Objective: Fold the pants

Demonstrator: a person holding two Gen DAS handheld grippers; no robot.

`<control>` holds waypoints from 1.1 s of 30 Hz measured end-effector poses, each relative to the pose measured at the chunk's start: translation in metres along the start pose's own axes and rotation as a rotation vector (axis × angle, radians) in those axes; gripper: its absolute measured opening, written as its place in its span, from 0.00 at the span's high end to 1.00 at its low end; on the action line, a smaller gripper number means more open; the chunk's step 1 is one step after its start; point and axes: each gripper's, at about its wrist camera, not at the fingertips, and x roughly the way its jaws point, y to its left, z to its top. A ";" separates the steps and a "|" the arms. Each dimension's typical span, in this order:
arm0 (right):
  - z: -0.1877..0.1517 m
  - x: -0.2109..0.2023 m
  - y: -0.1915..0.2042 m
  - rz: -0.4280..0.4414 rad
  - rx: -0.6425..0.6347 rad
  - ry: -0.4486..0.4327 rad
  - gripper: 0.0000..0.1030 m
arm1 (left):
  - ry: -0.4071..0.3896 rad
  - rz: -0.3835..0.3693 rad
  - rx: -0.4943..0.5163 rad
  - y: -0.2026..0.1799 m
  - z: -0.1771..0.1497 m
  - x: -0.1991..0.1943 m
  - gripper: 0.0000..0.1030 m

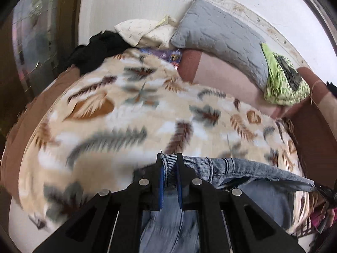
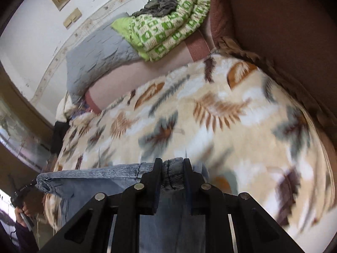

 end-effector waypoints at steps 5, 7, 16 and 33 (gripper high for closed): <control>-0.064 -0.013 -0.024 -0.016 0.013 0.128 0.80 | 0.120 0.023 -0.051 0.026 -0.079 -0.007 0.90; -0.083 -0.006 -0.034 -0.017 0.020 0.212 0.81 | 0.166 0.026 -0.070 0.036 -0.102 -0.002 0.90; -0.090 -0.013 -0.043 -0.045 -0.015 0.303 0.42 | 0.239 0.263 -0.069 0.053 -0.135 -0.006 0.84; -0.030 0.094 -0.022 -0.205 -0.047 0.318 0.93 | 0.155 -0.016 0.075 -0.087 -0.112 0.007 0.84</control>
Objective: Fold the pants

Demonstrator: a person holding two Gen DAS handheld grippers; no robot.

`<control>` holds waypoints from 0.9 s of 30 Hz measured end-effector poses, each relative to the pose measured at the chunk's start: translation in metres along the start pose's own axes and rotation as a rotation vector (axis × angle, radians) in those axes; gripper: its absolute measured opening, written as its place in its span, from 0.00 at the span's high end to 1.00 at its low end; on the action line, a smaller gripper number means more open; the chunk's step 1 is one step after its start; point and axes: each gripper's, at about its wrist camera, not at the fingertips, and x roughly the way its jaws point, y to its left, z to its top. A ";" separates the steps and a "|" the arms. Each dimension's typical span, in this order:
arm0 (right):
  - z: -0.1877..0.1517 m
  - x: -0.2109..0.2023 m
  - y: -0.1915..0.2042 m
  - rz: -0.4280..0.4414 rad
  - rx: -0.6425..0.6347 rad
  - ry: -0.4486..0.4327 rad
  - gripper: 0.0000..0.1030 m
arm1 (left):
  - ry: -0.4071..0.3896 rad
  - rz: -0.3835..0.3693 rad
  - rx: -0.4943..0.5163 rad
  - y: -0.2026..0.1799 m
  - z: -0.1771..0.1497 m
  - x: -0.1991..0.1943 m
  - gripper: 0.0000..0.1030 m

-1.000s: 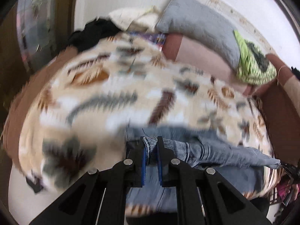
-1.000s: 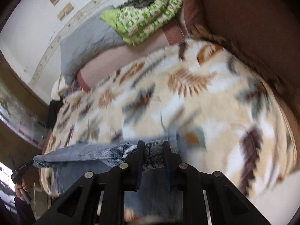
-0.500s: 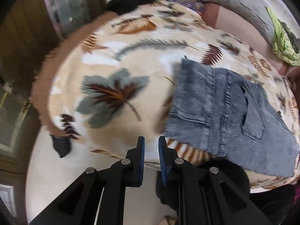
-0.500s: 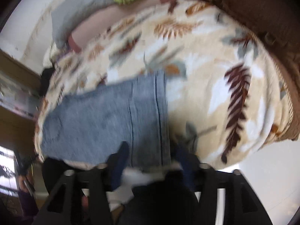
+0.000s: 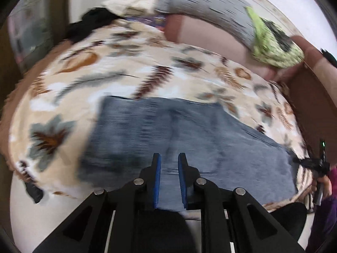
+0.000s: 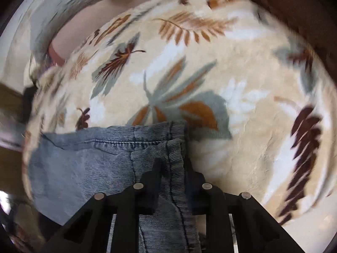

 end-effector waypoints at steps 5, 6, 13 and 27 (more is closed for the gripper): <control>0.018 -0.042 0.003 0.040 0.006 -0.143 0.93 | 0.010 -0.034 0.074 -0.042 0.002 0.032 0.84; 0.021 -0.043 0.002 0.042 0.017 -0.149 0.93 | 0.017 -0.032 0.080 -0.048 0.005 0.044 0.84; 0.022 0.000 -0.007 -0.045 0.074 -0.128 0.93 | 0.051 0.033 0.059 -0.059 0.004 0.095 0.84; 0.013 -0.004 0.194 0.360 -0.389 -0.074 0.77 | -0.038 -0.029 0.008 -0.043 -0.013 0.095 0.83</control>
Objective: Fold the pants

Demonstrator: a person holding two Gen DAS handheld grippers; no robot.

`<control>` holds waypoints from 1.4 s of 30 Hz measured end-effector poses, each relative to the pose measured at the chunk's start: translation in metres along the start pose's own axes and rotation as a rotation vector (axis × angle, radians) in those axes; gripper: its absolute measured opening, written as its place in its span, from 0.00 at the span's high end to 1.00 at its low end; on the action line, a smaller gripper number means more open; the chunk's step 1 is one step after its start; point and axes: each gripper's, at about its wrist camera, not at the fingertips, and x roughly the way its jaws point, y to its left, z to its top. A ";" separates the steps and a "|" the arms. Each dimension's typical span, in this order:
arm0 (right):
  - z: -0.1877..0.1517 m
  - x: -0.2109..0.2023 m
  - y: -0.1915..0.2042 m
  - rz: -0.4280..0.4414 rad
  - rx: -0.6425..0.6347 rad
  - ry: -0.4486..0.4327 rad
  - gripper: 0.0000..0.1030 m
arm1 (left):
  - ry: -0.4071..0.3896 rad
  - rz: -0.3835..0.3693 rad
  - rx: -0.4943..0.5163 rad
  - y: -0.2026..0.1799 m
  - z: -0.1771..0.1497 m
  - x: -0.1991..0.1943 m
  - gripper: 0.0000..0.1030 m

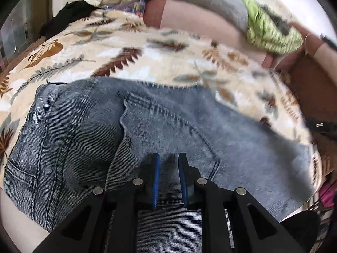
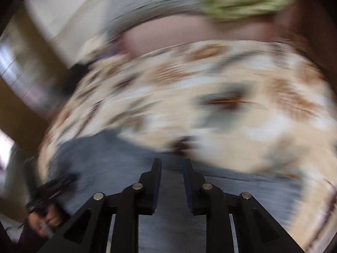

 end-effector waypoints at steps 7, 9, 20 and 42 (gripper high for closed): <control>0.032 0.103 0.063 0.136 -0.128 0.161 0.77 | -0.077 -0.193 0.021 0.004 -0.006 -0.020 0.79; 0.040 0.122 0.065 0.135 -0.140 0.202 0.77 | -0.070 -0.230 0.038 0.004 -0.008 -0.022 0.67; 0.050 0.182 0.069 0.167 -0.245 0.427 0.77 | 0.053 -0.322 0.033 0.020 -0.009 -0.005 0.66; 0.059 0.168 0.029 0.254 -0.103 0.450 0.64 | 0.064 -0.422 0.176 -0.010 -0.013 -0.005 0.58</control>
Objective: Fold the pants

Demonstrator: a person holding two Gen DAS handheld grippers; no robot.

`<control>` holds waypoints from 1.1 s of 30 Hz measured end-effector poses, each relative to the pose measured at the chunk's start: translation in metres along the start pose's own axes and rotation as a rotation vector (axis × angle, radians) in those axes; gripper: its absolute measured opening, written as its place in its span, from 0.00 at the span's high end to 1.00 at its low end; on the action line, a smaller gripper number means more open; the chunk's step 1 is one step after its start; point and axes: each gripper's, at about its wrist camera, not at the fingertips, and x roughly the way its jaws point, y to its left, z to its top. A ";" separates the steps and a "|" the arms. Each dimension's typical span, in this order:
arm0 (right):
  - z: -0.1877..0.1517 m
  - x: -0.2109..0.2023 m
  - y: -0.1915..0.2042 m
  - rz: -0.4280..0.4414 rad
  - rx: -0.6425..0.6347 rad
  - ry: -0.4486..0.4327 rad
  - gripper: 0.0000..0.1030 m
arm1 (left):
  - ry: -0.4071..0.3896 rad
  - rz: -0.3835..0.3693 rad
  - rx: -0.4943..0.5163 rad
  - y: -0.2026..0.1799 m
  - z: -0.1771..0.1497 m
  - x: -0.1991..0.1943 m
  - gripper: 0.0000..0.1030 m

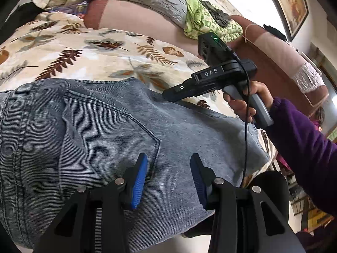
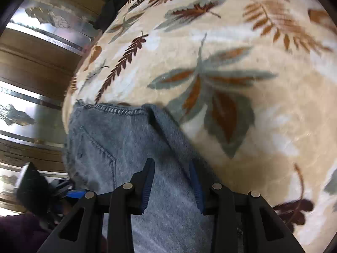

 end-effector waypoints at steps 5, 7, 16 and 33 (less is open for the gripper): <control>0.001 0.009 0.004 -0.016 -0.025 0.025 0.63 | 0.015 -0.010 0.007 -0.004 0.000 0.005 0.58; 0.003 0.012 0.009 -0.041 -0.036 0.034 0.69 | 0.019 -0.011 0.010 -0.005 -0.001 0.006 0.58; 0.003 0.005 0.033 -0.178 -0.107 -0.017 0.98 | 0.031 -0.008 -0.021 0.000 0.000 0.010 0.58; -0.048 -0.052 0.014 -0.230 0.143 -0.399 0.96 | 0.046 0.088 -0.031 0.000 -0.001 0.019 0.47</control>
